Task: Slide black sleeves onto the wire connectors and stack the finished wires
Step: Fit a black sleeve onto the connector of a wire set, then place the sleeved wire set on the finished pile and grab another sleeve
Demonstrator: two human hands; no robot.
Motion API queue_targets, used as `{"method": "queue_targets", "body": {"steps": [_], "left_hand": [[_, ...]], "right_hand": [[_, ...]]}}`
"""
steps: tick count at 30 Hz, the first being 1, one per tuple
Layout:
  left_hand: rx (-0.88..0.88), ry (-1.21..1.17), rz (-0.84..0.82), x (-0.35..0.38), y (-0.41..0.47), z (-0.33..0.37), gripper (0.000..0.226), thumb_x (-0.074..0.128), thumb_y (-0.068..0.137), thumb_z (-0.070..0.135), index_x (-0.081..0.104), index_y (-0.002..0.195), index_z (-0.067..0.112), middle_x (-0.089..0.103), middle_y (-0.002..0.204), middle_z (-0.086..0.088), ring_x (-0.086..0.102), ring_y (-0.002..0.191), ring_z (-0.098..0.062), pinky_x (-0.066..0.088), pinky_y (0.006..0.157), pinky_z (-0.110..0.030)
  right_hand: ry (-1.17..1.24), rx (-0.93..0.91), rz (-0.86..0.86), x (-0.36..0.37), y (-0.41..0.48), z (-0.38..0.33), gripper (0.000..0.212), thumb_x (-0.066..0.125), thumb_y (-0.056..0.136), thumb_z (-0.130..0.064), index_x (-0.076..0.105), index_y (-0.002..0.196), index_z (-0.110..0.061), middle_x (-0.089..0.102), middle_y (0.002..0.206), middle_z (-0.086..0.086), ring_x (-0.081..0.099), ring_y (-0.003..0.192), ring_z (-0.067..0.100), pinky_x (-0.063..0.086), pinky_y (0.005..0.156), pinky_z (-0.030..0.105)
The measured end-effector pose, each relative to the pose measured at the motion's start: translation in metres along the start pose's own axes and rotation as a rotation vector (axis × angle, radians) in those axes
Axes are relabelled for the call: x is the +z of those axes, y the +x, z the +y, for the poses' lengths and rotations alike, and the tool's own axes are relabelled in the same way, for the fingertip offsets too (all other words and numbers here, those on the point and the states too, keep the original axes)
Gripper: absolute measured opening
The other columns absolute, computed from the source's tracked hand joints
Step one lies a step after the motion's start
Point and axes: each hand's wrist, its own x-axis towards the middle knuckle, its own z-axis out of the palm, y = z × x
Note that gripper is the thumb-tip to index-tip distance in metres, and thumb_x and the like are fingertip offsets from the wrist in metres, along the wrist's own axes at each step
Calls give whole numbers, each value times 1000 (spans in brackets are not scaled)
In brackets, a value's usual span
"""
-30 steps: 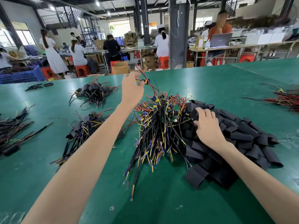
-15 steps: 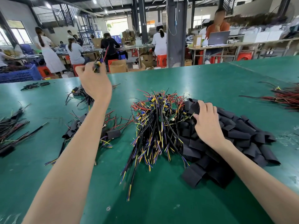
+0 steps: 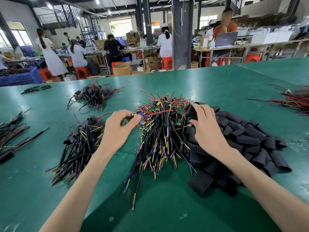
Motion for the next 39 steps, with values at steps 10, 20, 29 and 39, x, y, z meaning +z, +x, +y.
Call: {"method": "queue_targets", "body": {"steps": [10,20,29,39], "left_hand": [[30,-148,56,1,-13,-7,34,59,81,35,64,80,2,51,68,10,41,71,-16,30,68,-30],[1,-158,-16,2,-19,-5,12,68,86,19,61,76,15,54,64,20,42,68,-9,31,68,-26],[76,-111,-54,0,-20,1,11,61,79,29,54,70,31,52,66,12,40,72,0,31,72,-19],[110,-41,-41,0,-20,3,13,62,78,31,58,71,20,55,70,11,43,74,3,32,77,-24]], "right_hand": [[40,-34,-87,3,-6,-2,46,61,77,13,48,121,5,49,115,20,45,103,38,30,95,35],[155,40,-47,2,-5,-3,43,57,82,11,47,123,0,48,116,16,42,107,33,27,92,28],[273,121,-47,0,-3,-5,42,55,86,8,47,125,-2,48,120,15,43,113,33,27,88,23],[215,34,-20,-1,-4,-2,44,56,82,13,49,123,-1,50,118,16,44,107,34,26,89,21]]}}
